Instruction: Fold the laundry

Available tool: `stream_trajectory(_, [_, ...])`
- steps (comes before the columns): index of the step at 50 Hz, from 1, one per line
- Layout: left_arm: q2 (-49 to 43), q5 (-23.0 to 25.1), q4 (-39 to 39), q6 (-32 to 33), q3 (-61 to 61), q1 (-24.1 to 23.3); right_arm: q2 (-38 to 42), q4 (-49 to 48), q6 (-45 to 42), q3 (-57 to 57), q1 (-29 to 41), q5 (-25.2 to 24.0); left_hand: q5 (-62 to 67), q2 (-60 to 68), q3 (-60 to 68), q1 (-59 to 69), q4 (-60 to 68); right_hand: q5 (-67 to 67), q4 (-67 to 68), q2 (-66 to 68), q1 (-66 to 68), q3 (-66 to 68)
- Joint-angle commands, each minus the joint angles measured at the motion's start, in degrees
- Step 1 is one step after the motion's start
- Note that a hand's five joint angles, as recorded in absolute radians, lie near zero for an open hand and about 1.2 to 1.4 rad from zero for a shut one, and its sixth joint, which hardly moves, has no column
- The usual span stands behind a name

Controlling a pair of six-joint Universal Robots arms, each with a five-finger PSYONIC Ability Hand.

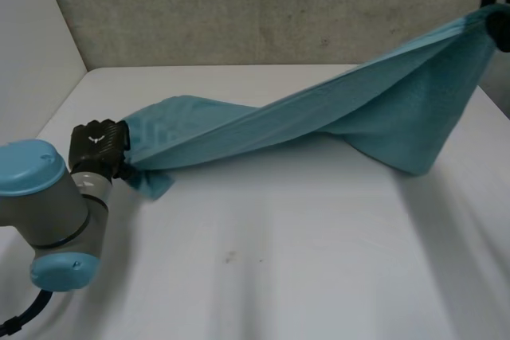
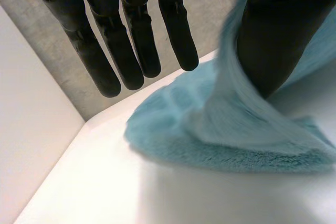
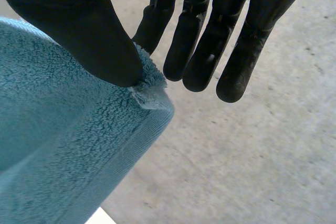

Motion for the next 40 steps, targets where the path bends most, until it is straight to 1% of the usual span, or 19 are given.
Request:
stream_trajectory(1, [1.64, 0.12, -0.22, 1.37, -2.52, 1.69, 0.53, -0.51, 0.02, -0.31, -3.31, 0.68, 4.23, 3.8, 3.53, 3.45, 4.05, 13.51, 11.63, 12.07, 24.43, 11.97])
stream_trajectory(4, [1.9, 0.12, -0.22, 3.04, -3.31, 2.65, 0.97, -0.42, -0.07, 0.39, -3.4, 1.12, 7.09, 6.66, 6.39, 6.31, 6.91, 13.51, 11.63, 12.07, 24.43, 11.97])
stream_trajectory(5, [2.16, 0.21, -0.22, 4.0, -3.75, 3.18, 0.98, -0.42, -0.07, 0.4, -3.4, 1.12, 19.75, 19.31, 19.04, 18.97, 19.56, 13.51, 11.63, 12.07, 24.43, 11.97])
stream_trajectory(6, [2.86, 0.47, -0.13, 4.7, -4.28, 3.88, 1.24, -0.42, -0.16, 0.74, -3.31, 1.04, 37.17, 36.74, 36.47, 36.39, 36.99, 13.51, 11.63, 12.07, 24.43, 11.97])
stream_trajectory(9, [3.84, 0.65, -0.22, 5.5, -4.55, 4.85, 2.03, 0.02, -0.25, 1.45, -3.31, 0.69, 37.35, 36.91, 36.64, 36.57, 37.16, 13.51, 11.63, 12.07, 24.43, 11.97])
stream_trajectory(12, [7.79, 1.09, -0.39, 6.12, -4.81, 6.35, 2.38, 0.63, -0.86, 2.24, -3.4, 0.51, 37.35, 36.91, 36.64, 36.57, 37.16, 13.51, 11.63, 12.07, 24.43, 11.97])
stream_trajectory(14, [14.87, 1.26, -1.44, 6.38, -4.81, 6.78, 2.38, 1.51, -0.95, 1.98, -3.4, 0.42, 37.35, 36.91, 36.64, 36.57, 37.16, 13.51, 11.63, 12.07, 24.43, 11.97])
stream_trajectory(17, [19.13, 1.61, -2.41, 6.38, -4.72, 6.79, 1.86, 4.84, -1.3, 0.93, -3.66, -0.02, 37.35, 36.91, 36.64, 36.57, 37.16, 13.51, 11.63, 12.07, 24.43, 11.97])
stream_trajectory(20, [29.91, 5.55, -6.71, 6.38, -3.76, 7.31, 1.68, 8.88, -3.05, -1.7, -4.97, -0.98, 37.35, 36.91, 36.64, 36.57, 37.16, 13.51, 11.63, 12.07, 24.43, 11.97])
stream_trajectory(23, [32.58, 7.33, -8.13, 6.47, -3.4, 8.1, 1.77, 14.23, -6.56, -3.81, -6.9, -2.65, 37.35, 36.91, 36.64, 36.57, 37.16, 13.51, 11.63, 12.07, 24.43, 11.97])
stream_trajectory(25, [35.73, 11.09, -11.88, 6.56, -2.62, 10.03, 2.64, 19.86, -10.86, -5.75, -8.49, -4.41, 37.35, 36.91, 36.64, 36.57, 37.16, 13.51, 11.63, 12.07, 24.43, 11.97])
stream_trajectory(28, [36.09, 13.73, -16.71, 7.17, -1.82, 11.09, 3.17, 22.61, -13.34, -6.19, -9.02, -4.85, 37.35, 36.91, 36.64, 36.57, 37.16, 13.51, 11.63, 12.07, 24.43, 11.97])
stream_trajectory(32, [34.69, 15.5, -21.31, 10.16, -1.47, 11.71, 9.83, 28.3, -20.0, -6.72, -9.2, -4.24, 37.35, 36.91, 36.64, 36.57, 37.16, 13.51, 11.63, 12.07, 24.43, 11.97])
stream_trajectory(34, [29.71, 15.76, -24.46, 15.05, -1.82, 12.32, 12.23, 29.73, -21.96, -6.72, -8.94, -4.06, 37.35, 36.91, 36.64, 36.57, 37.16, 13.51, 11.63, 12.07, 24.43, 11.97])
stream_trajectory(35, [29.68, 15.76, -24.47, 15.08, -1.82, 12.32, 14.4, 31.03, -23.78, -6.55, -8.67, -3.8, 37.35, 36.91, 36.64, 36.57, 37.16, 13.51, 11.63, 12.07, 24.43, 11.97])
stream_trajectory(37, [23.99, 15.59, -26.4, 20.42, -1.73, 12.32, 16.62, 32.54, -25.21, -6.55, -8.58, -3.45, 37.35, 36.91, 36.64, 36.57, 37.16, 13.51, 11.63, 12.07, 24.43, 11.97])
stream_trajectory(38, [23.96, 15.59, -26.41, 20.44, -1.73, 12.32, 18.97, 33.93, -26.43, -6.63, -8.58, -3.36, 37.35, 36.91, 36.64, 36.57, 37.16, 13.51, 11.63, 12.07, 24.43, 11.97])
stream_trajectory(39, [21.18, 15.41, -27.1, 22.62, -1.38, 12.41, 21.43, 35.08, -27.31, -6.98, -8.58, -3.19, 37.35, 36.91, 36.64, 36.57, 37.16, 13.51, 11.63, 12.07, 24.43, 11.97])
stream_trajectory(40, [17.85, 15.5, -27.81, 24.38, -0.86, 12.41, 21.45, 35.09, -27.32, -6.99, -8.58, -3.18, 37.35, 36.91, 36.64, 36.57, 37.16, 13.51, 11.63, 12.07, 24.43, 11.97])
